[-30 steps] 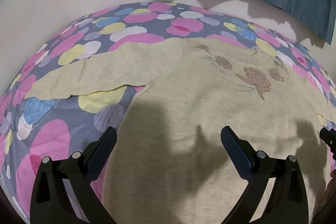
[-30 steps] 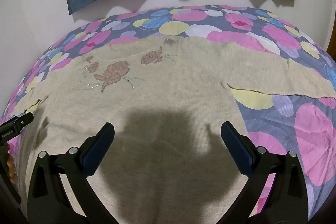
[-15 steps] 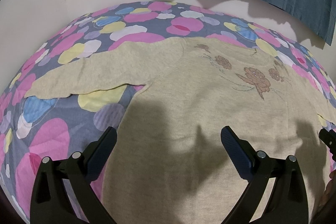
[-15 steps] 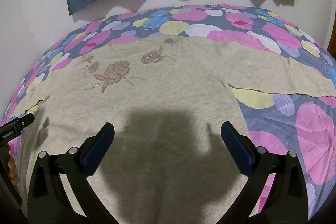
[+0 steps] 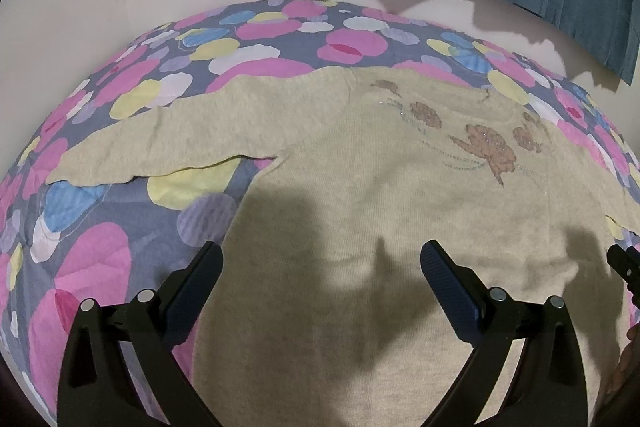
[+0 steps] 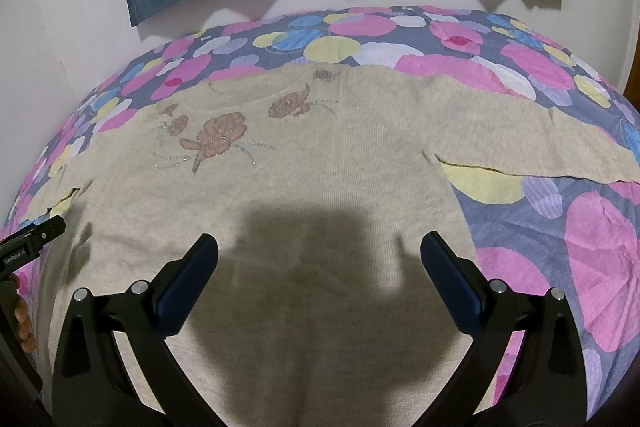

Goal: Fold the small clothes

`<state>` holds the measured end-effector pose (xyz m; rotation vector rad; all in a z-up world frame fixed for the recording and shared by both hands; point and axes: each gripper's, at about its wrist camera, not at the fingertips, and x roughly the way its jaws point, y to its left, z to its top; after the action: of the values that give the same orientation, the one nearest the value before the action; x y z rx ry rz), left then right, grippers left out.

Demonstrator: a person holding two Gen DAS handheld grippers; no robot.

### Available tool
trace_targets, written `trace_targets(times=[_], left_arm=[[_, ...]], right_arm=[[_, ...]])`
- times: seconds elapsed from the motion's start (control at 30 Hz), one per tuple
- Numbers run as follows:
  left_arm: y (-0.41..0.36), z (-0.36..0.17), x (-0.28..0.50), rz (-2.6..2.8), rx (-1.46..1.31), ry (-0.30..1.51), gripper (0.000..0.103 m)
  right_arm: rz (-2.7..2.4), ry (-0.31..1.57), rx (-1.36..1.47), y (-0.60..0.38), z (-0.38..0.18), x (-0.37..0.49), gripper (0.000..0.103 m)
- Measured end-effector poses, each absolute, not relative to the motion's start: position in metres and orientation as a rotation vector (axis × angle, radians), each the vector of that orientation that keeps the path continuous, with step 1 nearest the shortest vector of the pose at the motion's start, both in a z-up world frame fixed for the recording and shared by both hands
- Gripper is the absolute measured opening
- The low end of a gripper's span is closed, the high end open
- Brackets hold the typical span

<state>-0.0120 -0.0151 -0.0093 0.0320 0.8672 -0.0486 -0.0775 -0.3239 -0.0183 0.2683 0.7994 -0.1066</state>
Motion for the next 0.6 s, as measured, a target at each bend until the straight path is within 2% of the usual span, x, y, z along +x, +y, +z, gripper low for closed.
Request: trace_targets(times=[0.6], left_arm=[[-0.0139,-0.0099,-0.0133,-0.048,0.031,0.874,0.099]], right_arm=[[-0.106,0.801,0.269,-0.3228,-0.0218,-0.0779,0.101]])
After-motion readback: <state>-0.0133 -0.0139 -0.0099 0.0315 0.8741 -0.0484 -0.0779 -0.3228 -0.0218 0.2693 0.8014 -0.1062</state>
